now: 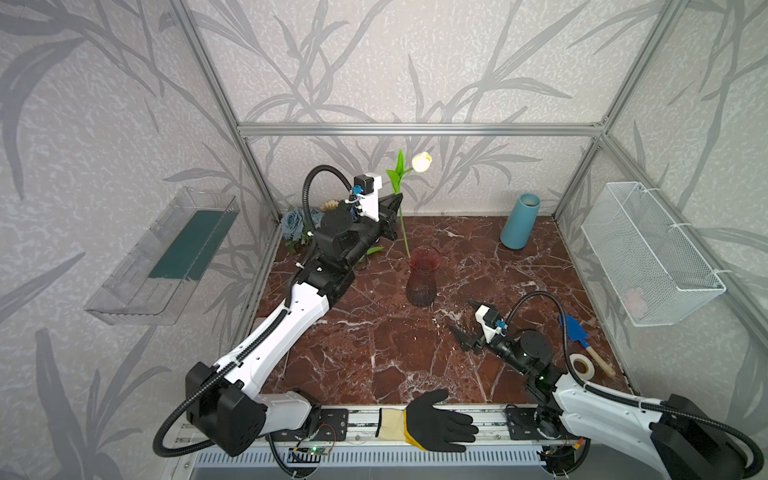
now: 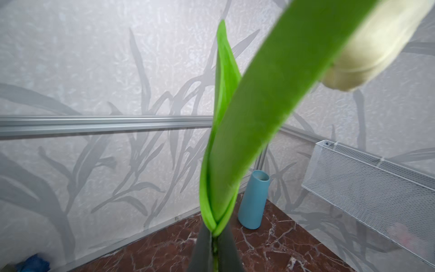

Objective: Arrange the flowers into the vase
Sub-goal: 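Lift the white tulip with the left gripper over the pink vase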

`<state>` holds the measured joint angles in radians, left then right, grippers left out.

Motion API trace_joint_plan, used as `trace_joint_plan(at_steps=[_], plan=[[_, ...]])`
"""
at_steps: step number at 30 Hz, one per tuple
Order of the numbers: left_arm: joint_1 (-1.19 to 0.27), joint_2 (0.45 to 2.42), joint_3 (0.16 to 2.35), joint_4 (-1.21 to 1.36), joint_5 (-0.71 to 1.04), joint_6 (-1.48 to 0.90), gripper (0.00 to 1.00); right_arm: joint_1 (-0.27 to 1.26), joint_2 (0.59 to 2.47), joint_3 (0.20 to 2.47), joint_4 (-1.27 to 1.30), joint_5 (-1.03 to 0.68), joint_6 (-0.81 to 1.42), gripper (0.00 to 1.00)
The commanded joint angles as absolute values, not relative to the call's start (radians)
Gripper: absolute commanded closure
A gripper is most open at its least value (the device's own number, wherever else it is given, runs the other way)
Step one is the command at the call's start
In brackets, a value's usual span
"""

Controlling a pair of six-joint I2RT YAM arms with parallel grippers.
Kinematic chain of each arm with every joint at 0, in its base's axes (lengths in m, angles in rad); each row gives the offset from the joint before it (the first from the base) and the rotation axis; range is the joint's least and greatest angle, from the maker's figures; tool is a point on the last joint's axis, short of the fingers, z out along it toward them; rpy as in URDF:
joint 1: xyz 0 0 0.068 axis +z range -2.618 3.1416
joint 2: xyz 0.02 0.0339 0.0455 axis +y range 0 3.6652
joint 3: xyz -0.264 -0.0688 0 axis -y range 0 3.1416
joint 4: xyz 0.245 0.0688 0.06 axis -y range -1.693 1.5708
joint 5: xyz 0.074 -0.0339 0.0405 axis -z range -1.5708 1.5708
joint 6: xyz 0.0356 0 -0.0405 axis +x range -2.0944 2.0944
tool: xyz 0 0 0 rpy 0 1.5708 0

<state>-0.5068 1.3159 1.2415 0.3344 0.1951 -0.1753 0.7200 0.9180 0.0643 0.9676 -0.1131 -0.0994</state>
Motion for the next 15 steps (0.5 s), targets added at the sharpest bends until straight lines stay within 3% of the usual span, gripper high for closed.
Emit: trace_joint_plan(at_steps=[1,15], plan=[[-0.541,1.369,1.271,0.449,0.223,-0.153,1.00,0.725,0.916,0.082,1.000,-0.120,-0.109,0.13],[-0.584,1.483,1.052,0.613,0.204,-0.114,1.00,0.725,0.909,0.082,0.992,-0.127,-0.117,0.13]])
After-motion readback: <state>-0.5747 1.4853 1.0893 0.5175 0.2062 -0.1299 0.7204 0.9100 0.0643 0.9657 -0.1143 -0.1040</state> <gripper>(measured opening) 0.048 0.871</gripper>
